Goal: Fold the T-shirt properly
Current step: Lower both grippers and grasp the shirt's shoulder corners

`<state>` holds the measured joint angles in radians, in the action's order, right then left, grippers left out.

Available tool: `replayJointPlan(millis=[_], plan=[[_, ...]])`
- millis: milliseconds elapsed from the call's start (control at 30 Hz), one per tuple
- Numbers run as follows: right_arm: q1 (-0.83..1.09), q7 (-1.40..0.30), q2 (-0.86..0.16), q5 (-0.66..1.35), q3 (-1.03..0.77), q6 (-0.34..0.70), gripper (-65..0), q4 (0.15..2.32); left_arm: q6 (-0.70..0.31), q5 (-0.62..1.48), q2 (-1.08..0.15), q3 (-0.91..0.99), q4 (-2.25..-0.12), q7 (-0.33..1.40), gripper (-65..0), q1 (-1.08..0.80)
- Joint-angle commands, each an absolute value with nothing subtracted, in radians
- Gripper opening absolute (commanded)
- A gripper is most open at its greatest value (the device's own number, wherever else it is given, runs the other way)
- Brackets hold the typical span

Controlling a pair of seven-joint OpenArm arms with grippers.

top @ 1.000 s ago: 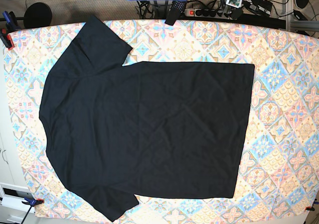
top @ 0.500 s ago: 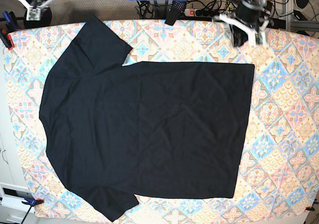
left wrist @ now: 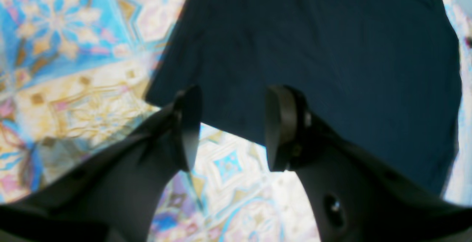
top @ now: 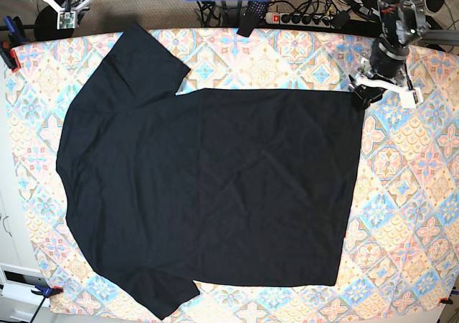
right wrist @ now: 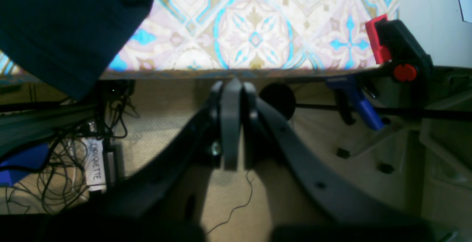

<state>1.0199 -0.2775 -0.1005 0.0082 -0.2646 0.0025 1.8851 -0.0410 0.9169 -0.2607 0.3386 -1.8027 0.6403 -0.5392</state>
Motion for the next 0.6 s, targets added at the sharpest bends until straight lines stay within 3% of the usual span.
replayJointPlan(millis=[0, 333, 567], plan=[[1.036, -0.262, -0.107, 0.008, -0.274, -0.004, -65.0, 1.9, -0.047, 0.951, -0.268, 0.343, -1.788, 0.633, -37.1, -0.527], [1.036, -0.263, -0.105, 0.008, -0.272, -0.004, -65.0, 1.917, -0.047, 1.073, -0.268, 0.354, -1.598, 0.633, -37.1, -0.447], [1.036, -0.266, -0.105, 0.008, -0.272, -0.004, -65.0, 1.917, -0.047, 1.092, -0.263, 0.355, -1.581, 0.633, -37.1, -0.452]])
